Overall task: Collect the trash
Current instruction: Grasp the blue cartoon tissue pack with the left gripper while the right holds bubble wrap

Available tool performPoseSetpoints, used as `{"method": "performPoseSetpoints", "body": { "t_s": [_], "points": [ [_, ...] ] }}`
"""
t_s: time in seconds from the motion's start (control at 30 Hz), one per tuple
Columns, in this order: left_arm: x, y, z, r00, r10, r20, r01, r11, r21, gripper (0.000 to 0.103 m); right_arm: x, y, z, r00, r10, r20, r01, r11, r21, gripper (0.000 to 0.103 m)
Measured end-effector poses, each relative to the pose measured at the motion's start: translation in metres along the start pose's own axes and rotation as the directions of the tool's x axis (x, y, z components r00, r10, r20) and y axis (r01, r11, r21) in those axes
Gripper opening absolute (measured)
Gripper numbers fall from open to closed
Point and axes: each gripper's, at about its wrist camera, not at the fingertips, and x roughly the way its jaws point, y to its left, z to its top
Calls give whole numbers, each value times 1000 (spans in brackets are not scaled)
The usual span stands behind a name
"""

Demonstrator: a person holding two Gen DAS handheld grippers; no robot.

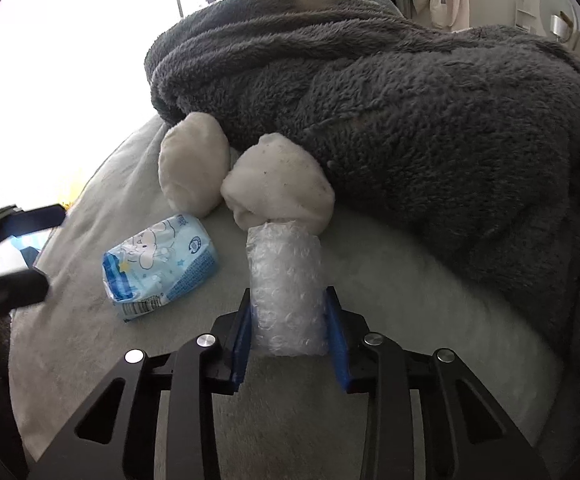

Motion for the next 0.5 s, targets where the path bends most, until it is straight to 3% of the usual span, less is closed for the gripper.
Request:
{"method": "performPoseSetpoints", "body": {
  "t_s": [0.5],
  "points": [
    [42,-19,-3,998,28,-59,-27,1000,7,89,-40,-32,-12,997,33,65,-38,996,79,33]
  ]
}}
